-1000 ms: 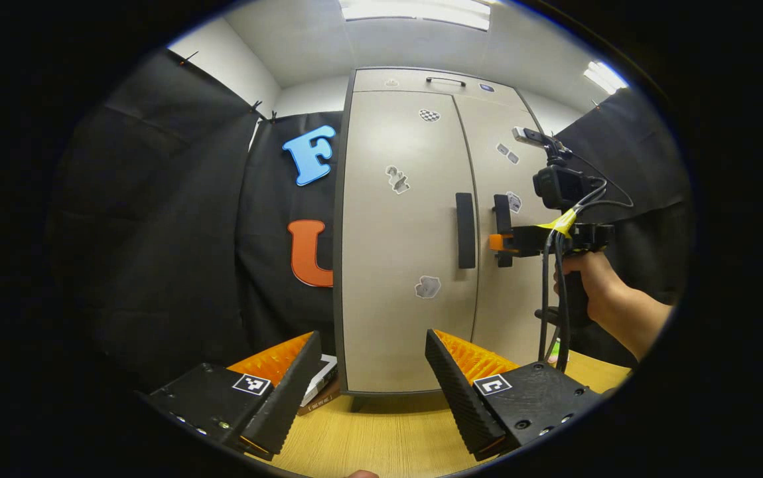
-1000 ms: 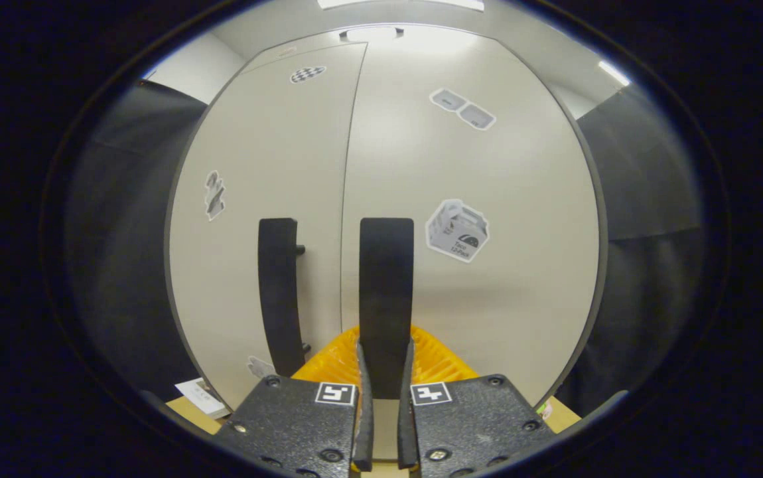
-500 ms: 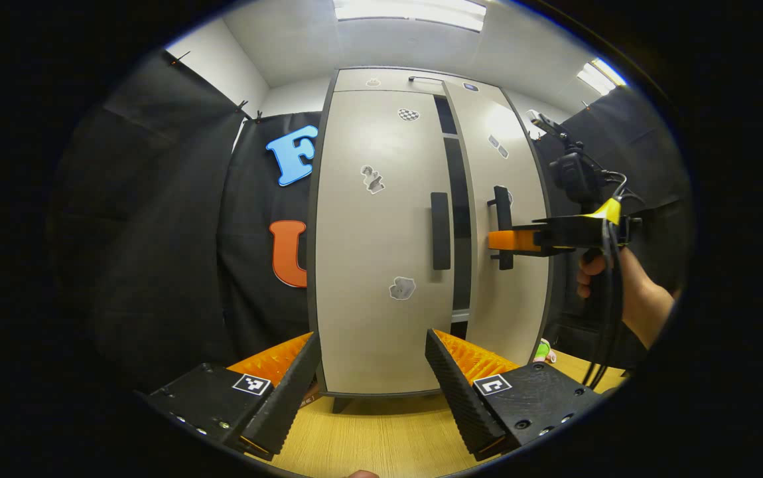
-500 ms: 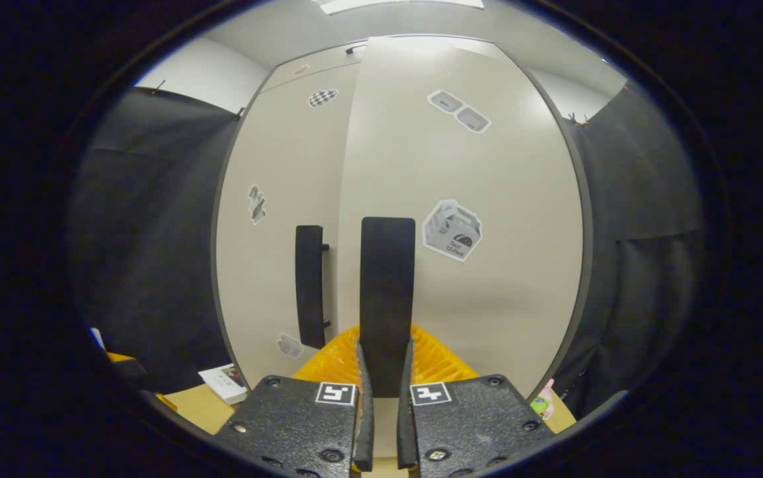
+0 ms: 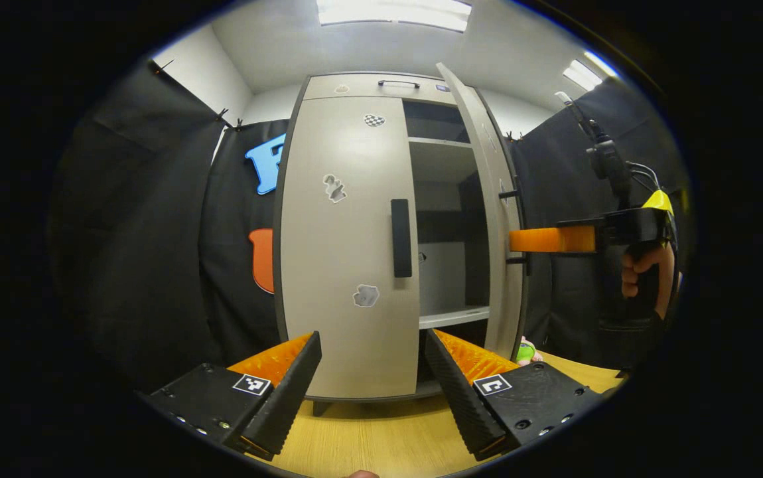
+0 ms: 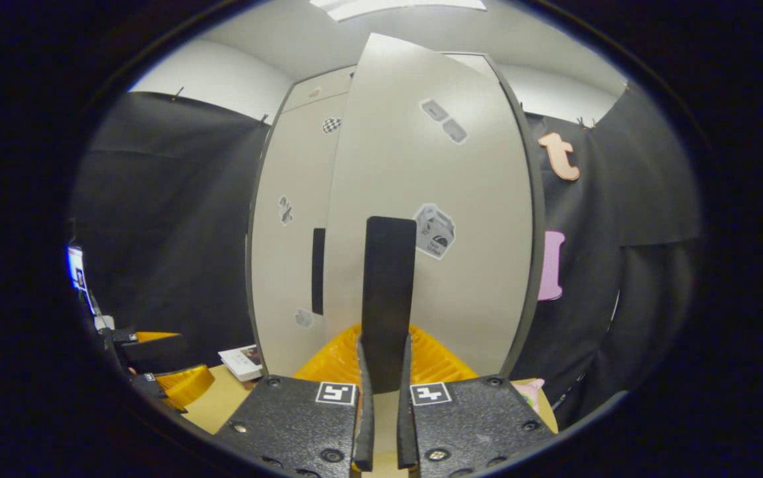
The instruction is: Open the right door of the double-door shoe cabinet with the right hand, and open the left door with the left hand.
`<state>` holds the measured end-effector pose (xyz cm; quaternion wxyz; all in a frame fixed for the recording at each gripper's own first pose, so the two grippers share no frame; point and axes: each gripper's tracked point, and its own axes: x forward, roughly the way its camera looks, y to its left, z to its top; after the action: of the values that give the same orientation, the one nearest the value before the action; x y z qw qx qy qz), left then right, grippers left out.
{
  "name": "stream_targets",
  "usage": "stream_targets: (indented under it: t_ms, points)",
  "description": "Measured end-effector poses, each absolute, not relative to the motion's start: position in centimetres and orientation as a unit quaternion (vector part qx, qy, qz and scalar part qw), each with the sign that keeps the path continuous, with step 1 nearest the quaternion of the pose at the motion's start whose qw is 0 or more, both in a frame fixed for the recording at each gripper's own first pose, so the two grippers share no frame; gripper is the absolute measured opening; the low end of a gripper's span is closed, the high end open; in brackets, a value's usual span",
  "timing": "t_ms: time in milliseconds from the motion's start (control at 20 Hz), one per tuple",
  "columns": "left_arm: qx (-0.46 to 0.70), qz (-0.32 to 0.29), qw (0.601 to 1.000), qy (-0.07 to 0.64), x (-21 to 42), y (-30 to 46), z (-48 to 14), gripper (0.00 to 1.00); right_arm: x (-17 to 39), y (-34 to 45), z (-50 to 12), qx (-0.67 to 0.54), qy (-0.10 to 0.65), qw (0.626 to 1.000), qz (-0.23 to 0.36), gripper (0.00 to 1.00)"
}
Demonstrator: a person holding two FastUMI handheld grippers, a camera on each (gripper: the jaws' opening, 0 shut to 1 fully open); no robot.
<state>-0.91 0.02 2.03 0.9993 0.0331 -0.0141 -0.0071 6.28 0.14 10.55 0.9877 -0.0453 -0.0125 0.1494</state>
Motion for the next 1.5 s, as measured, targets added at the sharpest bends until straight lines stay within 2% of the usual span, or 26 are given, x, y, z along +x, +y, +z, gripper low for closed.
stream_targets:
  t_ms: [150, 300, 450, 550, 850, 1200, 1350, 1400, 1500]
  points:
    - [0.028, -0.022, 0.999, -0.014, -0.9, -2.6, 2.1, 0.95, 3.7, -4.9, 10.7, -0.052, -0.019, 0.990, 0.128, 0.15]
    - [0.029, -0.037, 0.999, -0.023, -0.8, -5.1, 2.7, 0.95, 2.5, -10.9, 11.1, -0.058, -0.020, 0.995, 0.081, 0.15]
    - [0.023, -0.056, 0.998, -0.031, -1.0, -7.6, 3.1, 0.95, 3.1, -17.2, 11.2, -0.065, -0.026, 0.997, 0.015, 0.07]
    - [0.022, -0.065, 0.997, -0.028, -1.3, -8.5, 3.1, 0.96, 2.8, -15.6, 11.3, -0.025, -0.025, 0.998, 0.060, 0.04]
    - [0.026, -0.061, 0.998, -0.020, -1.8, -8.9, 2.8, 0.97, 3.2, -16.2, 11.0, -0.047, -0.033, 0.997, 0.052, 0.05]
    - [0.026, -0.056, 0.998, -0.022, -2.0, -8.1, 3.2, 0.97, 2.0, -16.9, 10.5, -0.078, -0.034, 0.996, 0.004, 0.06]
    - [0.023, -0.060, 0.998, -0.024, -2.0, -8.1, 3.1, 0.97, 0.8, -17.6, 10.2, -0.074, -0.037, 0.996, -0.025, 0.13]
    - [0.021, -0.061, 0.998, -0.024, -2.0, -8.1, 3.1, 0.97, 0.1, -18.0, 10.2, -0.072, -0.037, 0.996, -0.034, 0.24]
    - [0.015, -0.064, 0.998, -0.023, -2.1, -8.0, 3.0, 0.97, -1.9, -18.5, 9.6, -0.068, -0.034, 0.995, -0.058, 0.40]
